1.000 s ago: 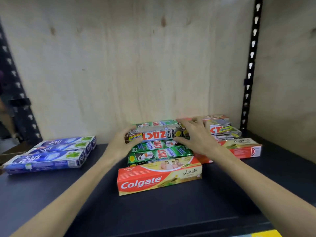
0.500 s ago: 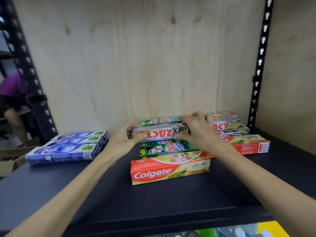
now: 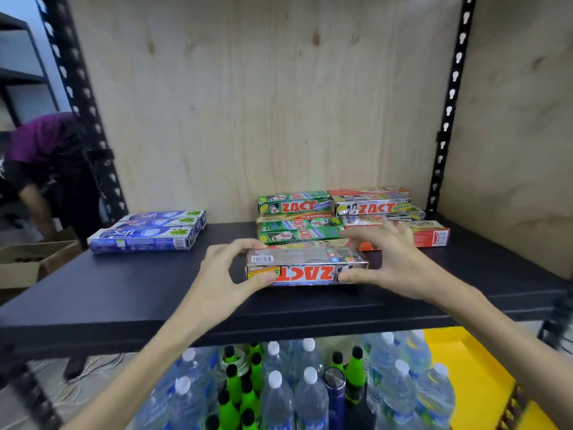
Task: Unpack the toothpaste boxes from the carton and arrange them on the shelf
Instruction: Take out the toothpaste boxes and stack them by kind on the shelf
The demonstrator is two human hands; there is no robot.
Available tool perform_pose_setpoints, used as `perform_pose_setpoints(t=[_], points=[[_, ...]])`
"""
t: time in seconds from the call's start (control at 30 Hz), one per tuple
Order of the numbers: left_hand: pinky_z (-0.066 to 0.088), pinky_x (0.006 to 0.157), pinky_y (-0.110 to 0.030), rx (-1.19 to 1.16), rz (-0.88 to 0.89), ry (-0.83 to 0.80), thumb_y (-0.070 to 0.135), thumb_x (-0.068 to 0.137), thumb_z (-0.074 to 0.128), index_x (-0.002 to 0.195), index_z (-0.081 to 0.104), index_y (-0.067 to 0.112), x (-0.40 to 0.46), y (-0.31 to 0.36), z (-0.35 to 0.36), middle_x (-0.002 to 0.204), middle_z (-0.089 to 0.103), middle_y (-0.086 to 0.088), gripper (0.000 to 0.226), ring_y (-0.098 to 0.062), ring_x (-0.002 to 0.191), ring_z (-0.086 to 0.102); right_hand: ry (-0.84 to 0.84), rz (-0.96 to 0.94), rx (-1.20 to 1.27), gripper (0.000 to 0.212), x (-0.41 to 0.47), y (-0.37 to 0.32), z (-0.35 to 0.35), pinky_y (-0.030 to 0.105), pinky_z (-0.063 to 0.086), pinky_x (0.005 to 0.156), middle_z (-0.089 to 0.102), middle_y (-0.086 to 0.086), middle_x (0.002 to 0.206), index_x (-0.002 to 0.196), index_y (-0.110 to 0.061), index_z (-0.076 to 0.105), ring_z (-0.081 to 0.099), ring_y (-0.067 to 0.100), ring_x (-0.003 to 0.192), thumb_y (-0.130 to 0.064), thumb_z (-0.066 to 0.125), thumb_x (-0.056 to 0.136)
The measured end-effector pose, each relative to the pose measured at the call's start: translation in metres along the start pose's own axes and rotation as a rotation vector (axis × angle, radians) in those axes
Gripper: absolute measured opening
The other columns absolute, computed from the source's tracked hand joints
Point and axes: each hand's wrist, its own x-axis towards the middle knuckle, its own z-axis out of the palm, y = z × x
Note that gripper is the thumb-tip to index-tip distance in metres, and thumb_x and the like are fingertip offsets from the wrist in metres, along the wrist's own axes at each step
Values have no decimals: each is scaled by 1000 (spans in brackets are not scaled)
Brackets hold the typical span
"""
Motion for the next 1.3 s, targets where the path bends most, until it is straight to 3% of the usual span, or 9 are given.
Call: perform_pose_setpoints(t=[0.17,0.37,0.5,0.67,0.9,1.03,1.13,1.23,1.3], points=[[26,108,-29,249,95,-20,83,66,63,117,59,46,-14,1,11,121,46,27,63,-6,126,27,27,54,-3,87,-26,7,10,34,25,91,55,-30,117,135,-43,51,40,7,116,-93,51,64],[29,106,-30,369,110,11,73,75,67,135,43,43,0,10,18,129,33,21,71,-3,125,20,97,74,-190,93,-15,7,12,31,18,87,45,-15,133,144,-40,44,30,10,120,-91,45,67],[30,110,-34,425,104,-131,81,72,58,137,41,44,15,11,14,133,35,26,77,2,126,20,108,97,-93,83,-10,23,10,34,22,95,47,-18,135,140,-43,47,31,9,125,-89,50,71],[35,113,-33,225,4,-194,83,72,59,138,49,43,59,32,21,138,48,24,78,2,134,37,256,244,-55,79,10,73,-3,34,24,96,56,-11,133,134,-40,55,36,14,125,-90,37,76],[38,106,-28,217,-139,-269,58,91,61,151,41,21,165,68,111,148,53,5,73,-14,133,51,312,423,-254,75,78,144,-32,44,27,98,54,4,142,144,-31,46,39,31,129,-76,52,84],[45,90,-26,107,-205,-257,41,97,63,122,60,22,201,88,154,122,66,8,32,-9,107,59,139,527,-187,92,102,169,-29,54,22,112,52,7,147,152,-27,32,35,38,139,-79,54,80],[52,82,-30,45,-248,-182,36,97,64,109,69,17,208,89,171,106,74,-1,23,-15,92,67,161,507,-124,83,101,168,-22,52,21,114,57,3,142,148,-27,36,44,34,135,-71,61,83],[55,74,-28,-58,-310,-88,30,96,64,94,66,20,206,95,178,95,72,2,11,-13,83,66,225,471,-57,78,95,163,-23,51,22,112,58,4,141,148,-27,37,41,35,135,-64,64,86],[45,61,-23,-139,-315,-36,25,97,64,77,51,29,200,105,175,81,60,12,24,-4,72,57,271,458,-18,80,89,160,-30,50,23,110,56,7,142,151,-26,35,36,37,137,-63,64,86]])
